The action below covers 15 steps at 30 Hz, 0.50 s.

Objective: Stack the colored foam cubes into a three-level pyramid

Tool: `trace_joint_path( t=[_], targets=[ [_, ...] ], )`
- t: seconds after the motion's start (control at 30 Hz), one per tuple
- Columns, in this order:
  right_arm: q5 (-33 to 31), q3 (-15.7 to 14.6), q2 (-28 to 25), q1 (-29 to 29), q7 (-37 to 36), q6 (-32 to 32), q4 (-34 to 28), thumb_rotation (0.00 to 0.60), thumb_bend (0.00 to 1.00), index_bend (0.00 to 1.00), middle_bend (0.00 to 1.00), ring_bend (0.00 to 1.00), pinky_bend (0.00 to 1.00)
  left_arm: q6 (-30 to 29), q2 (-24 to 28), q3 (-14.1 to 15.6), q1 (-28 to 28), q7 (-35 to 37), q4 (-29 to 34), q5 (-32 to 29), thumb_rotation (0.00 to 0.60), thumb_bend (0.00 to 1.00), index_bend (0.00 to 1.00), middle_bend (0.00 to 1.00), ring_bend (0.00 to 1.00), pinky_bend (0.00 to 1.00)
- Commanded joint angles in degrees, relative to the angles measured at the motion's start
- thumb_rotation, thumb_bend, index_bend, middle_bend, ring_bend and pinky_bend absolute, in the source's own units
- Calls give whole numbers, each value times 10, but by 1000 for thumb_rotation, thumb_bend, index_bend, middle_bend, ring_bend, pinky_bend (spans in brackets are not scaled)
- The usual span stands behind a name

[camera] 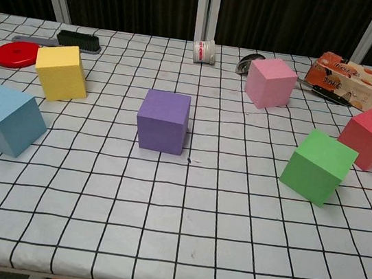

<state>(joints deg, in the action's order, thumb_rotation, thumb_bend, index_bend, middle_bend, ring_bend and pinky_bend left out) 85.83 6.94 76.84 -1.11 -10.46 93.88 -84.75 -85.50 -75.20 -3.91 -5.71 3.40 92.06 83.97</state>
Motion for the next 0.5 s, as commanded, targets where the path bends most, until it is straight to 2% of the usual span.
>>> trace_joint_path(
  t=[0.03,0.5],
  targets=[
    [0,0,0,0,0,0,0,600,104,0,0,0,0,-1,0,0,0,0,0,1,600,28,138,104,60,235],
    [8,-2,-8,9,20,-10,-20,600,104,0,10,0,0,-7,17,-5,0,-5,7,3,600,29,138,104,60,235]
  ],
)
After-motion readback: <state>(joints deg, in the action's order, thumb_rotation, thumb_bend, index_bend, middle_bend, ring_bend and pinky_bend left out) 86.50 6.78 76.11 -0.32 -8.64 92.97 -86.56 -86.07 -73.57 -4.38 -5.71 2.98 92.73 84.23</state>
